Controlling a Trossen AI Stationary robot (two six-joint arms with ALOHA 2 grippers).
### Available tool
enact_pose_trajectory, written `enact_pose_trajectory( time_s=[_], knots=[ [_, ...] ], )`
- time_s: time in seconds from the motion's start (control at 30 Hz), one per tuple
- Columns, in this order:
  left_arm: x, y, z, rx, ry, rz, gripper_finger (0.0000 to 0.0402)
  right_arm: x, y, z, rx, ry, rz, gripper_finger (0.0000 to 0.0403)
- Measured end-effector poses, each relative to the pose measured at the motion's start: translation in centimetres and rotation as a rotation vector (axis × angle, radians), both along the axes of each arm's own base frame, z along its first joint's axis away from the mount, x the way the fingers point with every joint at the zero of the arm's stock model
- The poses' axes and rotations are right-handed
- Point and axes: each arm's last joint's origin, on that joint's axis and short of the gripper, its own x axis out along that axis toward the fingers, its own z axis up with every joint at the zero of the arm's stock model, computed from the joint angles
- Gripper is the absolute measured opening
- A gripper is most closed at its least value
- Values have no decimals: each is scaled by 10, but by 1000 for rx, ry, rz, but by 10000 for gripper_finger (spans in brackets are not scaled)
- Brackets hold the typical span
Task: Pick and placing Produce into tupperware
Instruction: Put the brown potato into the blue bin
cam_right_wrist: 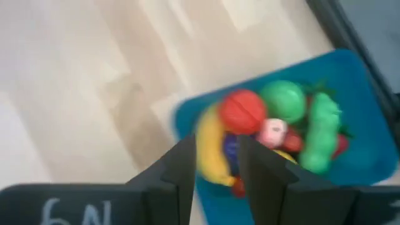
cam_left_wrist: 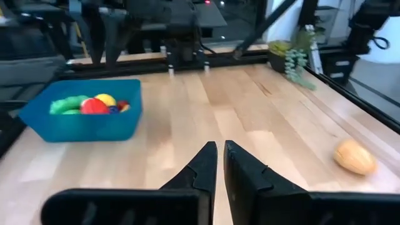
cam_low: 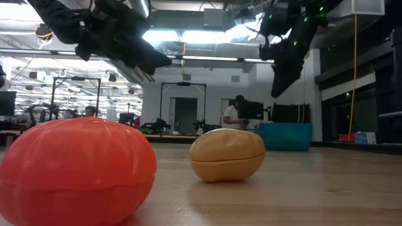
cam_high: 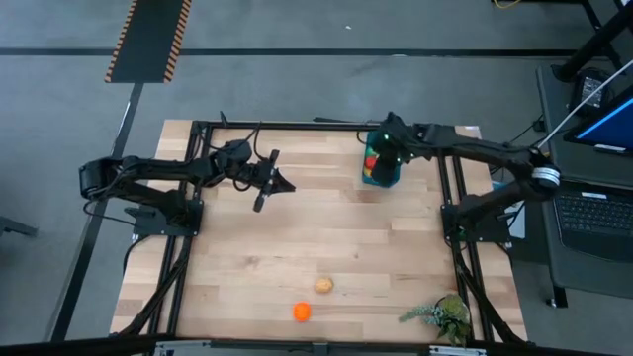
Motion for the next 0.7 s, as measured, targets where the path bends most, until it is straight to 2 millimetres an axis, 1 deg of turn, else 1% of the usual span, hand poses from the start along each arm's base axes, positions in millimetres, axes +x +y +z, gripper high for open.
enact_pose_trajectory(
  time_s=[0.1, 0.17, 0.37, 0.53, 0.7],
  knots=[
    [-4, -8, 2, -5, 28, -28, 27, 3, 20, 4, 16, -52, 5, 117],
    [-8, -15, 4, 0, 17, -49, 28, 7, 35, 3, 26, -69, 36, 117],
    [-28, -34, 11, 29, -60, -102, 27, 26, 79, -12, 45, -163, 163, 117],
    [-40, -39, 13, 55, -95, -49, 17, 29, 97, -14, -4, -129, 333, 117],
    [-42, -41, 10, 55, -90, -52, 6, 30, 105, -14, -3, -131, 364, 117]
  ],
)
